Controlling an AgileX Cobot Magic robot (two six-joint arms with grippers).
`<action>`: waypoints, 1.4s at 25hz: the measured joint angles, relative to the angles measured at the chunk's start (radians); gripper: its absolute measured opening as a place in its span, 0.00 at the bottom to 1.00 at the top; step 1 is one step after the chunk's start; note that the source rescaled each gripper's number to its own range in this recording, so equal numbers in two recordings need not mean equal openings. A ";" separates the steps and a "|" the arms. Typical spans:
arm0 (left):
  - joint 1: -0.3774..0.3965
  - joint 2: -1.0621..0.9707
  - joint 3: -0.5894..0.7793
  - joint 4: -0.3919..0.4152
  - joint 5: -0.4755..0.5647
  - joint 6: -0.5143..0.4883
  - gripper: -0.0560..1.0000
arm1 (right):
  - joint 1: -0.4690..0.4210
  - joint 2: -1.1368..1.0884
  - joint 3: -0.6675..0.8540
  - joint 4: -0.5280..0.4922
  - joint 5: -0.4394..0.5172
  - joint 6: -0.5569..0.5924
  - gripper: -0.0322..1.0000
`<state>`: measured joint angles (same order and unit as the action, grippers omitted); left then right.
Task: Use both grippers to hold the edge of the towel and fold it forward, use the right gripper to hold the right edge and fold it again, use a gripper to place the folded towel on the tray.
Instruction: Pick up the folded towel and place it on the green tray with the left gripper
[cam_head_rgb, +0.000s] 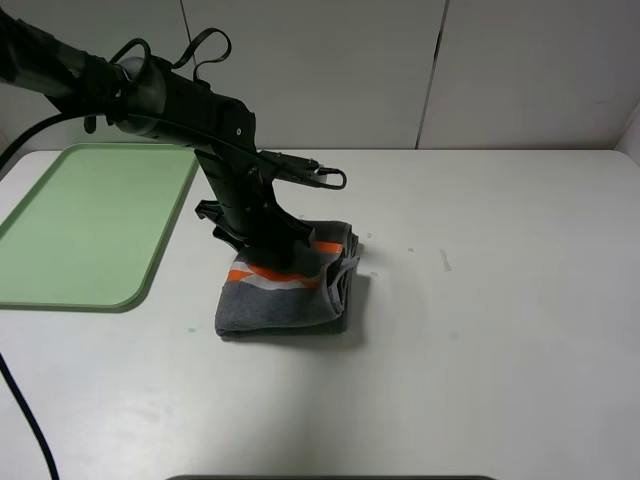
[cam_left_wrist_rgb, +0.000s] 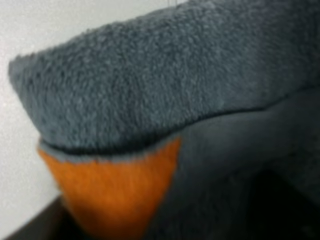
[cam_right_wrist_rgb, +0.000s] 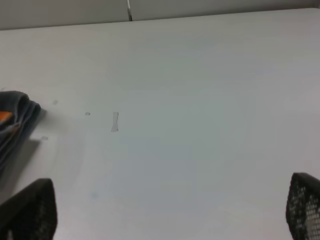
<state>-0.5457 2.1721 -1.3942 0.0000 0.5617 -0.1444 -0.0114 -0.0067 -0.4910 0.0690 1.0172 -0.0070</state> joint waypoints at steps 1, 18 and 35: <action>0.000 0.000 0.000 0.000 0.001 0.001 0.54 | 0.000 0.000 0.000 0.000 0.000 0.000 1.00; 0.000 -0.010 -0.003 0.014 0.027 0.003 0.25 | 0.000 0.000 0.000 0.000 0.000 0.000 1.00; 0.196 -0.152 -0.001 0.144 0.218 0.079 0.21 | 0.000 0.000 0.000 0.000 0.000 0.000 1.00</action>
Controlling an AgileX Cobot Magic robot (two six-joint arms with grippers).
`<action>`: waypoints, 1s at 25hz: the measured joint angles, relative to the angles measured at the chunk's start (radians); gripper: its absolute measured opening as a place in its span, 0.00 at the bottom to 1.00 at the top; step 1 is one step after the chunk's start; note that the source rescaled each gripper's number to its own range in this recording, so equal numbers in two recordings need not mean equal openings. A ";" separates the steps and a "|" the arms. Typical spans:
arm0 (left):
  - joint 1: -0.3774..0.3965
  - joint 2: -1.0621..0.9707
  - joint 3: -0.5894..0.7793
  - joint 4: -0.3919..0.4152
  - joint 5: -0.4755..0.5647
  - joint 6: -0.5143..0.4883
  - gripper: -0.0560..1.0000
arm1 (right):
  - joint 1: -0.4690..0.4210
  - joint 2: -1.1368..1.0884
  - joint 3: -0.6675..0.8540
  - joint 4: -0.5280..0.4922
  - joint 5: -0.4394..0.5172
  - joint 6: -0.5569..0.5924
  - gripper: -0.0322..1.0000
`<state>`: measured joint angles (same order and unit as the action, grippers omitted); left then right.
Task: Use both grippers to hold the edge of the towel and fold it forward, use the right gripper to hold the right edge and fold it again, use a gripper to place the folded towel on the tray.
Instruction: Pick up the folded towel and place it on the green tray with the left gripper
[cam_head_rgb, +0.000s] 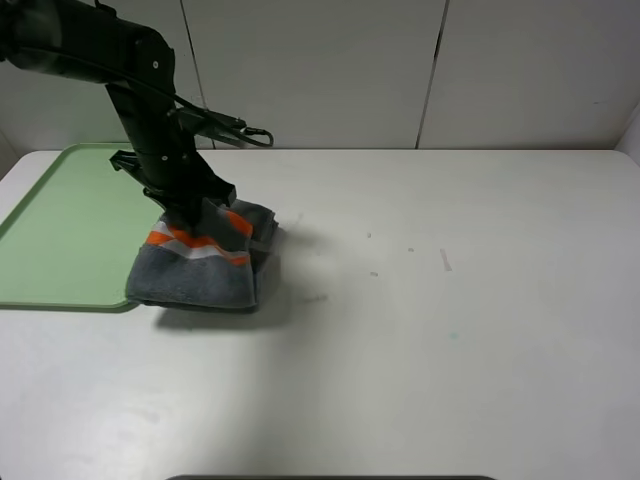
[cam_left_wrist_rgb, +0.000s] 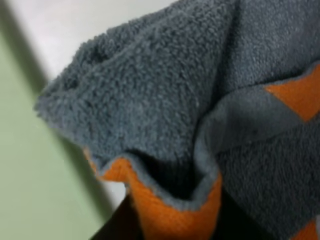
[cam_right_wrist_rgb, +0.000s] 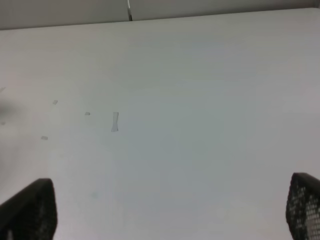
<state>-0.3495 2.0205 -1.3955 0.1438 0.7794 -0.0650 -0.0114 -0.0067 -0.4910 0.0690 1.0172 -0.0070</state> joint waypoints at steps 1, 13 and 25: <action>0.015 -0.004 0.000 0.001 0.007 0.011 0.21 | 0.000 0.000 0.000 0.000 0.000 0.000 1.00; 0.223 -0.029 0.000 0.057 0.026 0.099 0.21 | 0.000 0.000 0.000 0.000 0.000 0.000 1.00; 0.365 -0.029 0.000 0.059 0.003 0.146 0.21 | 0.000 0.000 0.000 0.000 0.000 0.000 1.00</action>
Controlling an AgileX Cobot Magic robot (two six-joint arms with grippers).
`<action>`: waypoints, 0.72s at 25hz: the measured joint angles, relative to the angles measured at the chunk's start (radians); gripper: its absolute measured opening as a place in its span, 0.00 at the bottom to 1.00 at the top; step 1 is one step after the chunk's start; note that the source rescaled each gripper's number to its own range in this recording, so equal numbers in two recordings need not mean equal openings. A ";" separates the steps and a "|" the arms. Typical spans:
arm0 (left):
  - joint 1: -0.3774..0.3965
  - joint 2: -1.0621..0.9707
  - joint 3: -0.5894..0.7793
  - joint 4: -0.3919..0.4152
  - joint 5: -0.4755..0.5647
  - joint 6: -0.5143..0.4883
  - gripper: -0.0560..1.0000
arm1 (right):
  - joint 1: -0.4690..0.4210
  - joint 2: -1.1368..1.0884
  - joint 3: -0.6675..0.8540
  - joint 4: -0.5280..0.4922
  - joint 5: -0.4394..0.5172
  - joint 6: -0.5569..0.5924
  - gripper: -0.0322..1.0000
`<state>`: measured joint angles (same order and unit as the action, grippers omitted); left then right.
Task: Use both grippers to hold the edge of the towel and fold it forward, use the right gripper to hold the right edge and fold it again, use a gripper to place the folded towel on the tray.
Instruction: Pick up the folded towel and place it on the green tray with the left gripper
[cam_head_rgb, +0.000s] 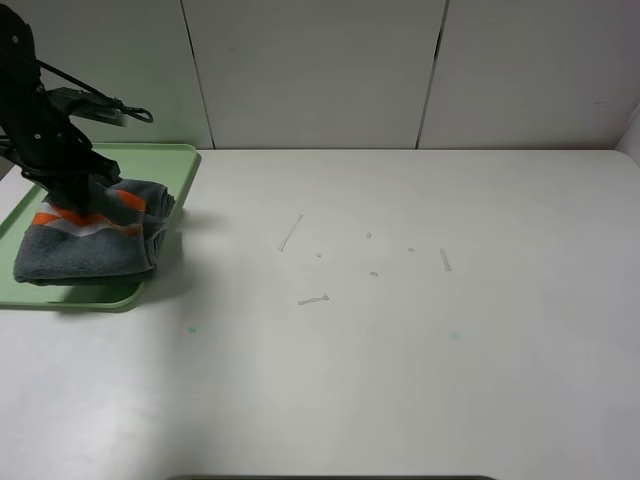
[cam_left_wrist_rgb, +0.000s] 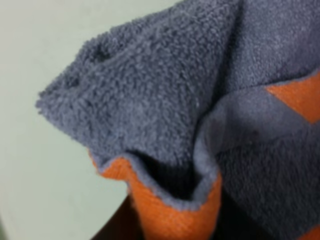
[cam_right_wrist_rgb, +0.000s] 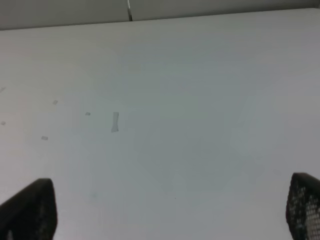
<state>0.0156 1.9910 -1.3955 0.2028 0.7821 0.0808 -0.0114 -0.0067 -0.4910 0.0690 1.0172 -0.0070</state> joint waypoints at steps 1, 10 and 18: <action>0.007 0.000 0.000 0.000 -0.001 0.003 0.21 | 0.000 0.000 0.000 0.000 0.000 0.000 1.00; 0.055 0.000 0.000 0.000 -0.005 0.008 0.21 | 0.000 0.000 0.000 0.000 0.000 0.000 1.00; 0.077 0.000 0.001 0.001 -0.006 0.008 0.21 | 0.000 0.000 0.000 0.000 0.000 0.000 1.00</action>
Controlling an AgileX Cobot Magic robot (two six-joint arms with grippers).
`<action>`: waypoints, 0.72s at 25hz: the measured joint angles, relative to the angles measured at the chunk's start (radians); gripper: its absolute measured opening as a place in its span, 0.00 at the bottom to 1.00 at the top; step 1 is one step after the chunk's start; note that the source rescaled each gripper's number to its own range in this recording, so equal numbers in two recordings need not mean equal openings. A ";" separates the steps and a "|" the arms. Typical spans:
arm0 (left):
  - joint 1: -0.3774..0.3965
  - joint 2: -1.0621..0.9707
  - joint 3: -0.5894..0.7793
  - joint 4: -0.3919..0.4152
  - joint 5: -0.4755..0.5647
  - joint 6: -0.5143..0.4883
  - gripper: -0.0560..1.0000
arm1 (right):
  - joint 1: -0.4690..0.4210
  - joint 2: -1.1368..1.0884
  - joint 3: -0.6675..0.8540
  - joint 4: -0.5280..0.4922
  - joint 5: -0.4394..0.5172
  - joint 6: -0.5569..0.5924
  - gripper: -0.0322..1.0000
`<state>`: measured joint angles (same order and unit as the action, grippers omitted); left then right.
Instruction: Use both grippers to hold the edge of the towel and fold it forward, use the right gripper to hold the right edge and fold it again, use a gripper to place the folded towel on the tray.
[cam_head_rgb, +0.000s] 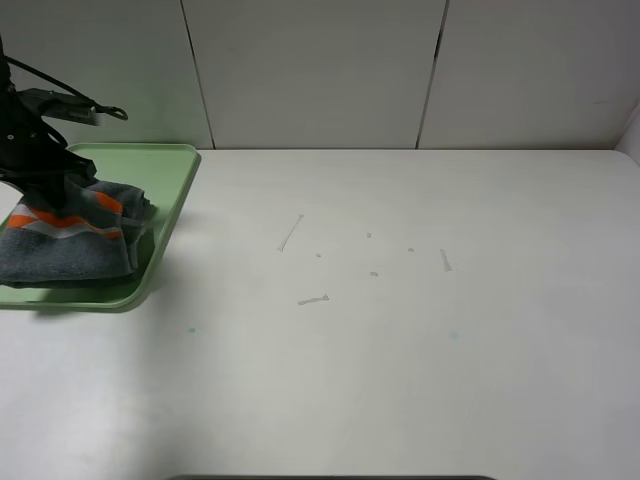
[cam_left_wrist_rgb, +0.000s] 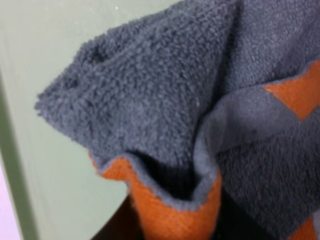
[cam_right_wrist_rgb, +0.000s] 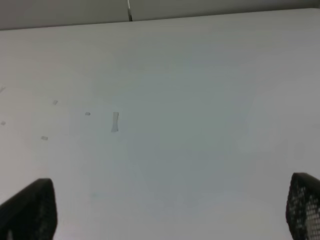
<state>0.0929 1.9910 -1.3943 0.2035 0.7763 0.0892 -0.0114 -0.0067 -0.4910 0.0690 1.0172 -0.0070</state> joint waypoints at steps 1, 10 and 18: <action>0.000 0.000 0.000 0.000 -0.001 0.000 0.21 | 0.000 0.000 0.000 0.000 0.000 0.000 1.00; 0.000 0.000 0.000 0.001 0.000 0.044 0.84 | 0.000 0.000 0.000 0.000 0.000 0.000 1.00; 0.000 0.000 0.000 0.001 0.011 0.046 1.00 | 0.000 0.000 0.000 0.000 0.000 0.000 1.00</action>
<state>0.0929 1.9910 -1.3943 0.2048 0.7876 0.1348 -0.0114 -0.0067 -0.4910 0.0690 1.0172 -0.0070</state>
